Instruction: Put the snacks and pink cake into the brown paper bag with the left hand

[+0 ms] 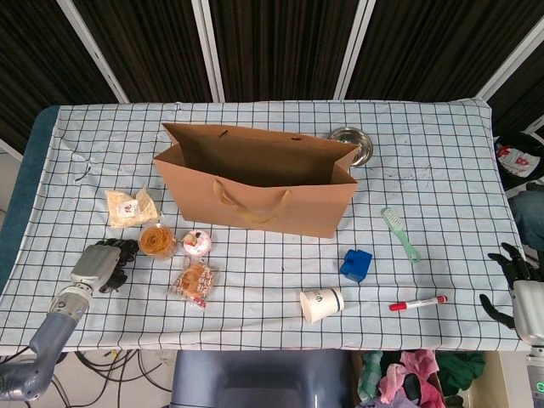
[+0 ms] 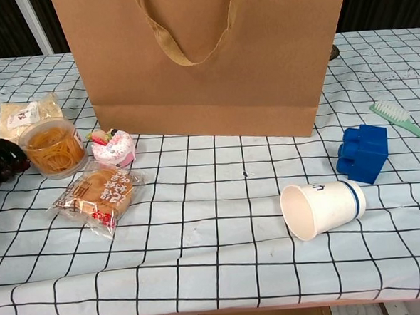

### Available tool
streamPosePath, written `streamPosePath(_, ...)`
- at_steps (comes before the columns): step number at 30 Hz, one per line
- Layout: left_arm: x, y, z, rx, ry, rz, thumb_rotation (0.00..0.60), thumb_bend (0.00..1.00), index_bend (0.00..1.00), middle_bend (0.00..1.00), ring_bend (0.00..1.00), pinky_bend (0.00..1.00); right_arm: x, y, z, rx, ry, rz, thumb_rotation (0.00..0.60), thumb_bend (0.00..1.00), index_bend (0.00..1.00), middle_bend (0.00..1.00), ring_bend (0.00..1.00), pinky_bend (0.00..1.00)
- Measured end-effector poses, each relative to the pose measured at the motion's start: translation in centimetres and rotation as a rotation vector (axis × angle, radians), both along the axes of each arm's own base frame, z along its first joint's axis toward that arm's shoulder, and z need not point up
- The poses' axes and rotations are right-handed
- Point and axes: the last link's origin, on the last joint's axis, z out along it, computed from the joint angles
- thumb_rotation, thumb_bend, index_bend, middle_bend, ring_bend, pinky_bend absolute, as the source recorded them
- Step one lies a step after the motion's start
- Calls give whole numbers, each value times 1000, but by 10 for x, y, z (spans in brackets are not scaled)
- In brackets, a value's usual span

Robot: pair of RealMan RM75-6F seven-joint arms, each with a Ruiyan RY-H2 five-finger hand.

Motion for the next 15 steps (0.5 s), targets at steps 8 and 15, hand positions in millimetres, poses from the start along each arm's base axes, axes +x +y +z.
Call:
streamPosePath(8,-8,-3,9,36,42,-22,600,420,527,591,452,564,0,0,0,2,-1,-5,600,209,212,110,248,322)
streamPosePath(15,-10,-4,14,52,66,-34,600,466,593,655,510,621,-1,0,-1,5,-4,-14,600,210,210,110,248,331)
